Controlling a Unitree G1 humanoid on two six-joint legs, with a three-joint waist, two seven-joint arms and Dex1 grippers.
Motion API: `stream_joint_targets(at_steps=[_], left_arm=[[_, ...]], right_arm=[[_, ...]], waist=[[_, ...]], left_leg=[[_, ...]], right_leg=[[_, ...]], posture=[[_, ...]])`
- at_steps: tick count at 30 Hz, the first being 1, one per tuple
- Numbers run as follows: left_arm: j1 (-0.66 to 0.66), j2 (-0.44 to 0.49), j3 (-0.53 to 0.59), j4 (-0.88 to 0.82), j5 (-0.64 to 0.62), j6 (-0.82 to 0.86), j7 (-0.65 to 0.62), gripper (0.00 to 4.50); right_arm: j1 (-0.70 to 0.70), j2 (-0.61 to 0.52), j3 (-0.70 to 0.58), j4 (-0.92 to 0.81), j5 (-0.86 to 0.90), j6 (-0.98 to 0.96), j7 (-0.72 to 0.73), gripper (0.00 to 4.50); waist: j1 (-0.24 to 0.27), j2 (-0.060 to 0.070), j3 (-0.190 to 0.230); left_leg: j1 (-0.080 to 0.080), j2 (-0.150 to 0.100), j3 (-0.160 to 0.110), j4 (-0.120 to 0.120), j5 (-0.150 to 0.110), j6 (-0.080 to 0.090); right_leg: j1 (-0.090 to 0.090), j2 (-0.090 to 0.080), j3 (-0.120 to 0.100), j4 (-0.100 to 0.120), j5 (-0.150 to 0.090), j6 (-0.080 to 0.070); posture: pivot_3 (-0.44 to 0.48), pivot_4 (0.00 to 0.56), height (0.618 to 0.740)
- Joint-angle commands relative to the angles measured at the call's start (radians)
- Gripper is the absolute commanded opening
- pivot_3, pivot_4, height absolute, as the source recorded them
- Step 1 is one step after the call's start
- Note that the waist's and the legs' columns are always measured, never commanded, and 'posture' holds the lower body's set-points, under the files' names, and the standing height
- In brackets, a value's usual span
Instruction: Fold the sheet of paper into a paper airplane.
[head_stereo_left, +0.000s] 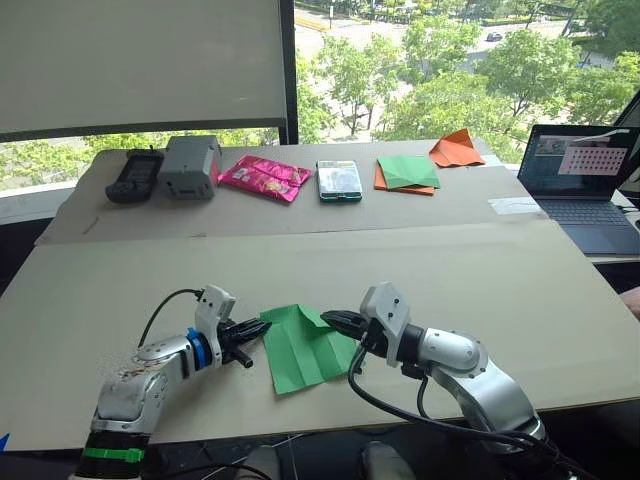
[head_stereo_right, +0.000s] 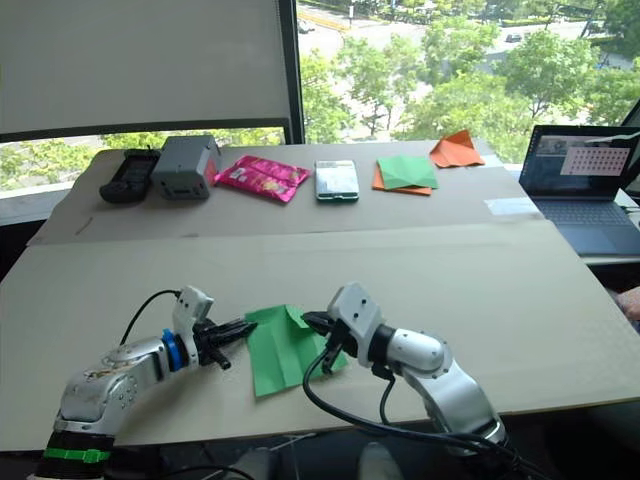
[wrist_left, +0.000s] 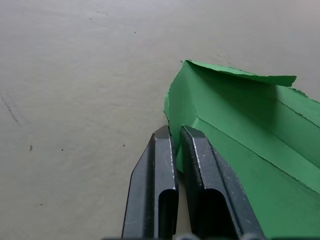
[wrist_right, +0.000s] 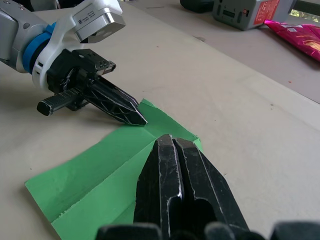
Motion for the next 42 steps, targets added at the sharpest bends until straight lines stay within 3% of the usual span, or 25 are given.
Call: stream_joint_targets(at_steps=[1,5,15,25,31,39,42], left_arm=[[-0.039,0.044,-0.027,0.004,0.049,-0.046,-0.017,0.03],[-0.080,0.077,-0.068,-0.006,0.095,-0.118,-0.049,0.03],[-0.100,0.207,-0.269,0.012,0.396,-0.513,-0.135,0.03],[-0.133,0.189,-0.349,0.062,0.582,-0.705,-0.085,0.03],[-0.249,0.202,-0.333,0.134,0.591,-0.739,-0.124,0.03],[-0.398,0.263,-0.356,0.183,0.495,-0.694,-0.395,0.03],[-0.419,0.232,-0.387,0.232,0.537,-0.701,-0.392,0.03]], right_arm=[[-0.008,0.002,-0.011,-0.021,0.000,0.005,-0.012,0.00],[-0.022,0.015,-0.004,-0.010,-0.003,0.008,-0.021,0.00],[-0.152,0.101,0.011,0.179,-0.065,0.027,-0.099,0.00],[-0.281,0.176,0.056,0.389,-0.106,-0.037,-0.060,0.00],[-0.290,0.175,0.018,0.374,-0.092,-0.035,-0.048,0.00],[-0.229,0.153,-0.007,0.266,-0.097,-0.001,-0.056,0.00],[-0.202,0.151,-0.002,0.253,-0.106,0.000,-0.061,0.00]], waist=[[0.000,0.000,0.000],[0.001,0.000,0.000],[-0.004,0.001,0.000],[0.004,0.002,0.000],[0.008,0.001,0.000],[0.002,0.001,0.000],[-0.002,0.002,-0.001]], left_leg=[[0.000,0.000,0.000,0.000,0.000,0.000],[0.000,0.000,0.000,0.000,0.000,0.000],[0.000,0.000,0.000,-0.001,0.000,0.000],[0.000,0.000,0.001,0.000,0.002,0.003],[0.000,0.000,0.000,-0.001,0.002,0.003],[0.000,0.000,0.000,0.000,0.006,0.009],[0.000,0.000,0.000,0.000,0.006,0.010]], right_leg=[[0.000,0.000,0.000,0.000,0.000,0.000],[0.000,0.000,0.000,0.000,0.000,0.000],[0.000,0.001,0.001,0.000,0.000,0.000],[0.000,0.001,0.003,0.009,0.001,0.000],[-0.001,0.003,0.003,0.017,0.001,0.000],[0.001,0.004,0.004,0.017,0.001,0.001],[0.003,0.004,0.004,0.017,0.001,0.001]], posture=[[0.000,0.150,0.732],[0.000,0.150,0.732],[0.000,0.150,0.732],[0.000,0.150,0.732],[0.000,0.150,0.732],[0.000,0.150,0.732],[0.000,0.150,0.732]])
